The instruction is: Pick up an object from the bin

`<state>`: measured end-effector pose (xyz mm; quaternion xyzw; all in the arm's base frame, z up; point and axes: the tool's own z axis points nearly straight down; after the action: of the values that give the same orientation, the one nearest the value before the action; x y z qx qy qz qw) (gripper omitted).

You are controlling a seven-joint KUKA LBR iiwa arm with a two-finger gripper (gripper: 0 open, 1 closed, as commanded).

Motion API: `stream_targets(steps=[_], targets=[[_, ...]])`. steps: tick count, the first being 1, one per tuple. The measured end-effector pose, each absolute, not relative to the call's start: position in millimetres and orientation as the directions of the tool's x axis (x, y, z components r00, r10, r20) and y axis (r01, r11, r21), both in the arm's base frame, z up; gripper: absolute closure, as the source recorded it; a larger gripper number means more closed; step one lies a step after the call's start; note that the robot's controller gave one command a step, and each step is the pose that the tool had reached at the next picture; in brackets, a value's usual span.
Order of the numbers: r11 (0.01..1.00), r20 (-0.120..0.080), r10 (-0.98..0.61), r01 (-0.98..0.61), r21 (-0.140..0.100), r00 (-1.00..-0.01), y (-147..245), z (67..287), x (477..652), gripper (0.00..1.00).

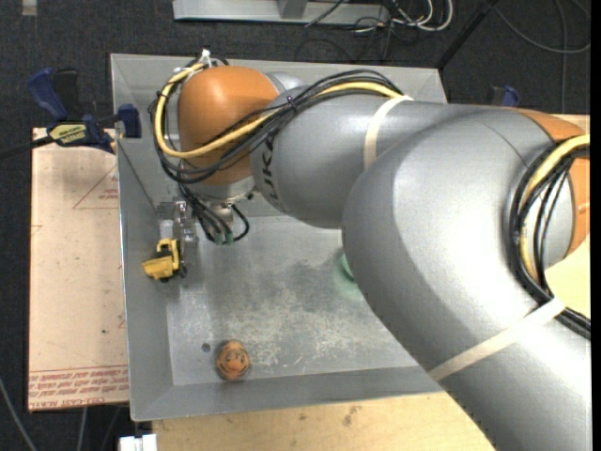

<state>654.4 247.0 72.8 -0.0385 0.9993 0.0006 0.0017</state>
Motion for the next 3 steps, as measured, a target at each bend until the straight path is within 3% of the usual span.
stream_targets(steps=[1, 2, 3], targets=[[0.997, 0.003, -0.077, -0.077, 0.000, -0.997, 245.2, 134.0, 642.5, 1.00], [0.997, -0.015, -0.073, -0.073, 0.005, -0.997, 247.1, 137.9, 648.2, 1.00], [0.997, 0.008, -0.079, -0.079, -0.001, -0.997, 238.9, 159.5, 633.9, 1.00]])
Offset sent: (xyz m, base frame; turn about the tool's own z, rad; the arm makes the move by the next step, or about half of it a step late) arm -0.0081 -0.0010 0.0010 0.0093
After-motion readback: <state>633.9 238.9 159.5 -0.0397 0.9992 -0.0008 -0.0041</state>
